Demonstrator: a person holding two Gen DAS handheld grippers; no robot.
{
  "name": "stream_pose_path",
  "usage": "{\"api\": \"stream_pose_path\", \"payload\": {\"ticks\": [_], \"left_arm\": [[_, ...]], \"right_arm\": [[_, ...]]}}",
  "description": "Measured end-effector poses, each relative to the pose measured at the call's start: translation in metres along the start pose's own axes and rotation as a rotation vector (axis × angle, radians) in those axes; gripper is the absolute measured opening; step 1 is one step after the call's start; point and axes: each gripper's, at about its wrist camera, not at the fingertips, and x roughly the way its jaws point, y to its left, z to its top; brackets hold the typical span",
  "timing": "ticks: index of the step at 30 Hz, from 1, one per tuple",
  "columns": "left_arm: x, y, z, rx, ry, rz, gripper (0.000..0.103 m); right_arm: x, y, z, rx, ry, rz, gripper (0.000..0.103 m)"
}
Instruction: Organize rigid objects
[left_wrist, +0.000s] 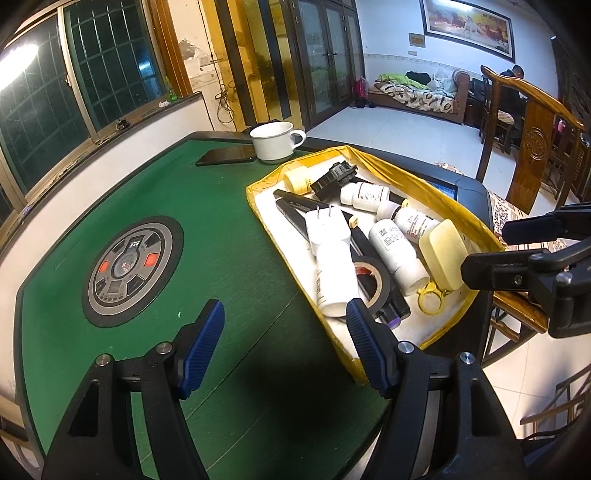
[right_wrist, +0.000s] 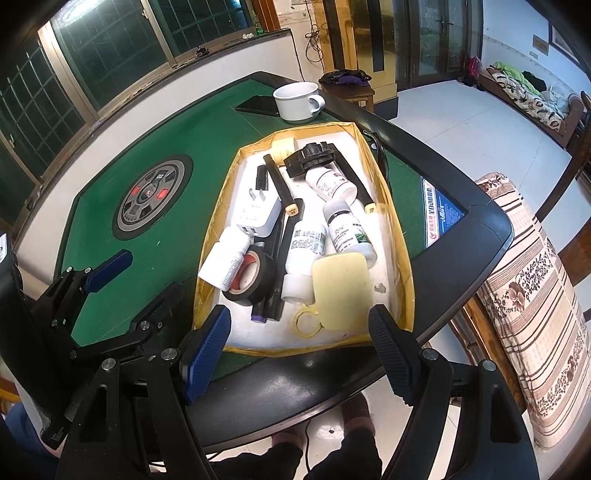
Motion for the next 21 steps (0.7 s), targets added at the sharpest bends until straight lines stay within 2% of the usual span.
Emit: {"api": "stream_pose_path", "payload": {"ticks": [5,11,15,18,21], "left_arm": [[0.002,0.010,-0.005,-0.002,0.018,-0.014,0.068],[0.001,0.019,-0.009,-0.027,0.063,-0.019,0.068],[-0.004,0.015,-0.004,-0.027,0.096,-0.013,0.068],[-0.006,0.015,0.005,-0.053,0.153,-0.015,0.068],[-0.009,0.020,0.014,-0.133,0.246,-0.081,0.068]], "right_arm": [[-0.002,0.008,-0.010,0.012,-0.023,-0.030,0.072],[0.004,0.009,-0.018,0.052,-0.005,-0.049,0.072],[0.004,0.011,-0.019,0.028,-0.009,-0.051,0.072],[0.000,0.006,-0.013,0.034,-0.025,-0.024,0.072],[-0.007,0.003,-0.005,-0.001,-0.055,-0.011,0.072]]}}
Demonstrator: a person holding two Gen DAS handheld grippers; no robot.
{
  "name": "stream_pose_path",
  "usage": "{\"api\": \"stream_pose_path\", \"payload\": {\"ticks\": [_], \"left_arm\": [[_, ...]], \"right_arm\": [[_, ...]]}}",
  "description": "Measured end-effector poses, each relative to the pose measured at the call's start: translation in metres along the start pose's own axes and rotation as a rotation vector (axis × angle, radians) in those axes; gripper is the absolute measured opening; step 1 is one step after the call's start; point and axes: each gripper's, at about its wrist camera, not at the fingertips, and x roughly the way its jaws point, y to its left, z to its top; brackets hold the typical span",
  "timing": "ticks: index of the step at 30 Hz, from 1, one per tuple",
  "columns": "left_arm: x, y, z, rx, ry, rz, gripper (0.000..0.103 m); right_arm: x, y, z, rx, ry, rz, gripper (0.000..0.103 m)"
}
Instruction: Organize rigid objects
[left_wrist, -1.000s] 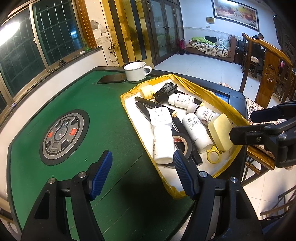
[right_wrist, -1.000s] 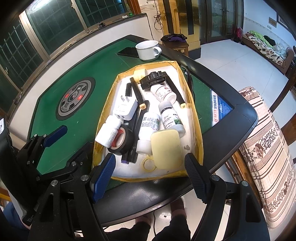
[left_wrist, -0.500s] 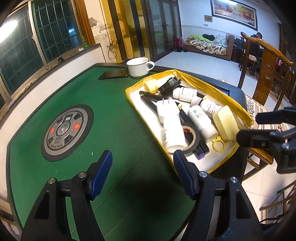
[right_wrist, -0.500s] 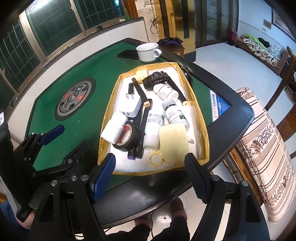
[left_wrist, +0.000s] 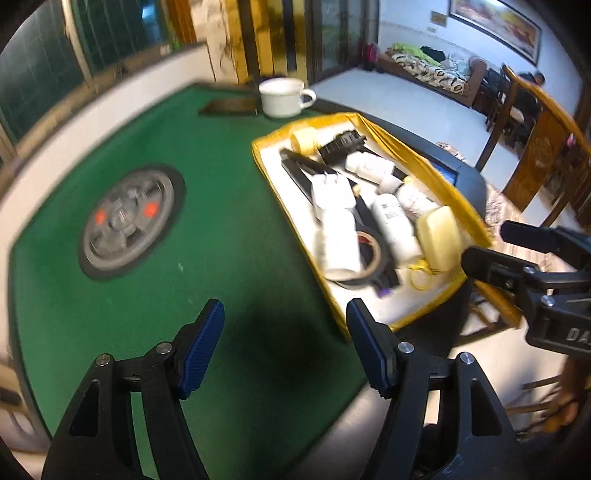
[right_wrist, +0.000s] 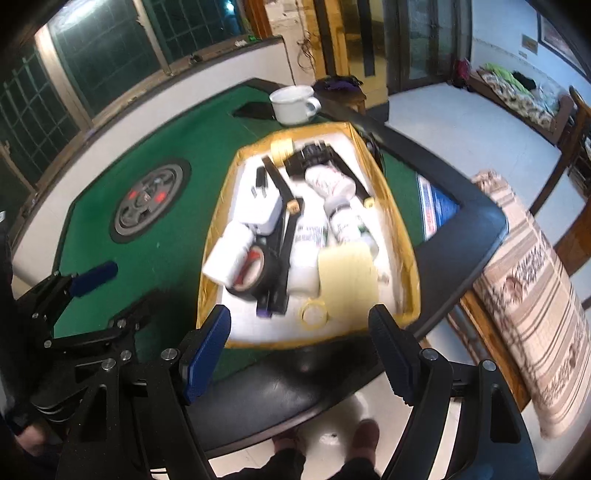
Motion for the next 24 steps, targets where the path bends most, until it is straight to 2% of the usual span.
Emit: {"api": "stream_pose_path", "payload": {"ticks": [3,5,10,14,16,19,24], "left_arm": [[-0.014,0.003,0.003,-0.078,0.013,-0.050,0.068],[-0.024,0.001,0.005,-0.090,-0.013,-0.025,0.068],[-0.036,-0.001,0.004,-0.120,-0.013,-0.013,0.068],[-0.037,-0.003,0.008,-0.090,-0.014,0.073,0.068],[-0.041,-0.006,0.006,-0.085,-0.055,0.150,0.068],[-0.046,-0.015,0.005,-0.044,-0.106,0.211,0.068],[-0.050,-0.018,0.004,-0.022,-0.147,0.214,0.068]], "right_arm": [[-0.009,-0.008,0.005,-0.027,-0.026,0.014,0.072],[-0.011,-0.016,0.008,-0.035,-0.030,0.022,0.072],[-0.013,-0.027,0.012,-0.055,-0.038,0.043,0.072],[-0.015,-0.029,0.014,-0.083,-0.048,0.057,0.072],[-0.015,-0.029,0.014,-0.092,-0.049,0.067,0.072],[-0.012,-0.024,0.014,-0.111,-0.047,0.076,0.072],[-0.008,-0.017,0.015,-0.131,-0.043,0.084,0.072]]}}
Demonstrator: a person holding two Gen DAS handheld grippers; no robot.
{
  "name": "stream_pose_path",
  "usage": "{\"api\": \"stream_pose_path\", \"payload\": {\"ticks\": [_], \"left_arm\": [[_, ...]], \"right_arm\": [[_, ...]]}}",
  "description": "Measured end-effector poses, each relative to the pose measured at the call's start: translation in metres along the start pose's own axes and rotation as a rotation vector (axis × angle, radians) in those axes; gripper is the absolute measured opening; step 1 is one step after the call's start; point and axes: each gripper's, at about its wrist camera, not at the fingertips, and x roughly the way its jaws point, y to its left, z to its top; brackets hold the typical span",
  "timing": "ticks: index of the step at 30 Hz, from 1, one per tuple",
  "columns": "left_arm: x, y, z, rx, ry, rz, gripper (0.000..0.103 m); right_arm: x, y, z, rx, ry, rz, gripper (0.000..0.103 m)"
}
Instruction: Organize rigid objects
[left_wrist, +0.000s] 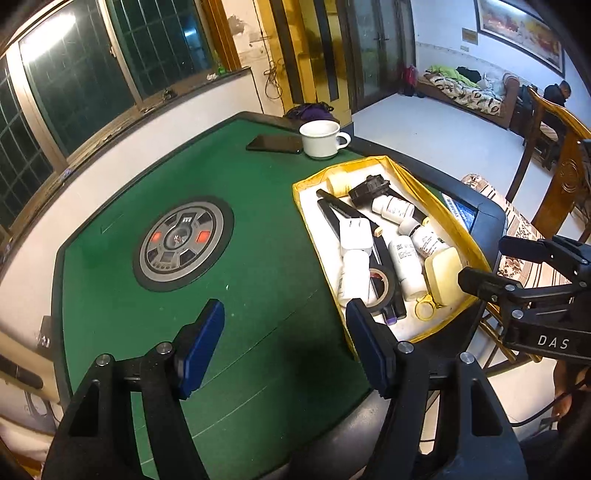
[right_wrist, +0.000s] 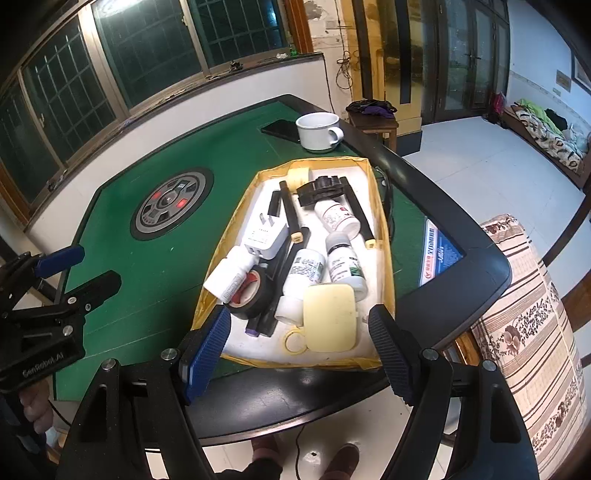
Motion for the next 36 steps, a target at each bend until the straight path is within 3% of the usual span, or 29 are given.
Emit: {"api": "stream_pose_path", "payload": {"ticks": [30,36], "left_arm": [[0.016,-0.030,0.011,0.091,-0.014,-0.060,0.068],[0.013,-0.031,0.012,0.069,-0.019,-0.123,0.068]], "right_arm": [[-0.003,-0.020,0.002,0.041,-0.002,-0.062,0.072],[-0.003,-0.023,0.001,0.043,0.000,-0.063,0.072]]}}
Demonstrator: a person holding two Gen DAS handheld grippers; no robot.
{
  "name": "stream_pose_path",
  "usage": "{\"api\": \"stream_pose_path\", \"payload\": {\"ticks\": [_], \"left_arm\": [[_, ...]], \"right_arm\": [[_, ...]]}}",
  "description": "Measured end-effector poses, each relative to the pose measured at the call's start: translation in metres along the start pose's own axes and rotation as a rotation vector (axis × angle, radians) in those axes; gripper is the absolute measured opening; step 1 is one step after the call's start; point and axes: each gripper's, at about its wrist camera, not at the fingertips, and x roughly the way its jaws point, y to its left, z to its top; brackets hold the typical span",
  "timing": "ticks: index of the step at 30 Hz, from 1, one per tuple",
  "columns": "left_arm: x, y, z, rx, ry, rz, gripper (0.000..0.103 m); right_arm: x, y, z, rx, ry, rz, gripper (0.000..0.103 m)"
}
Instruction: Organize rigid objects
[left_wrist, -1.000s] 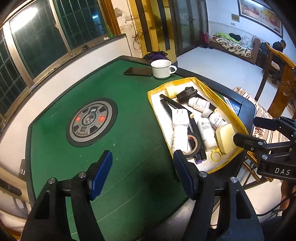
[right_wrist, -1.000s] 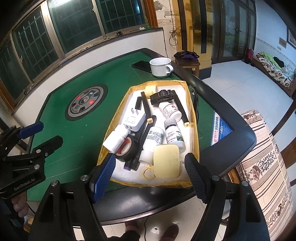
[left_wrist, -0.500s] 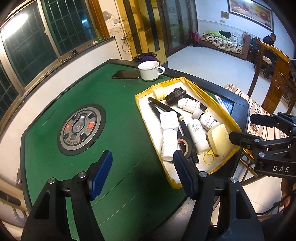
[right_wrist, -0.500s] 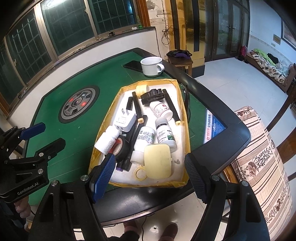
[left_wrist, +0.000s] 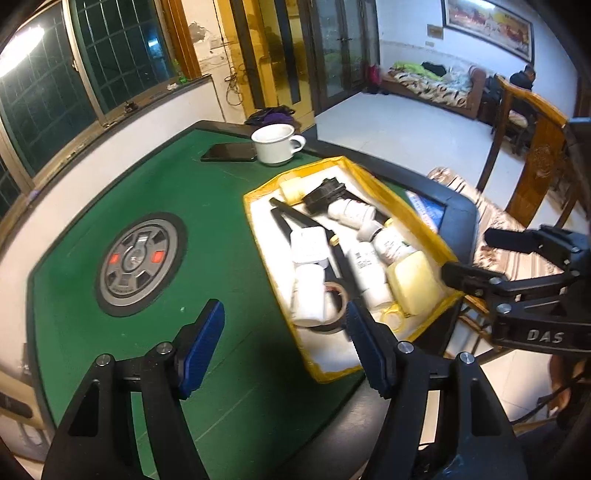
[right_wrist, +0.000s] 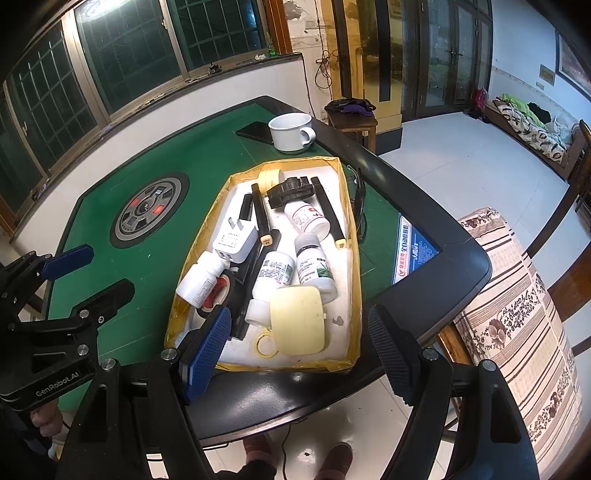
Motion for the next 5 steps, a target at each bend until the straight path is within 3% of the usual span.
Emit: {"api": "stream_pose_path", "payload": {"ticks": [5], "left_arm": [[-0.0023,-0.0018,-0.0004,-0.011,-0.008,-0.012,0.068]], "right_arm": [[-0.0009,-0.0016,-0.0007,0.001,-0.004,0.002,0.072]]}}
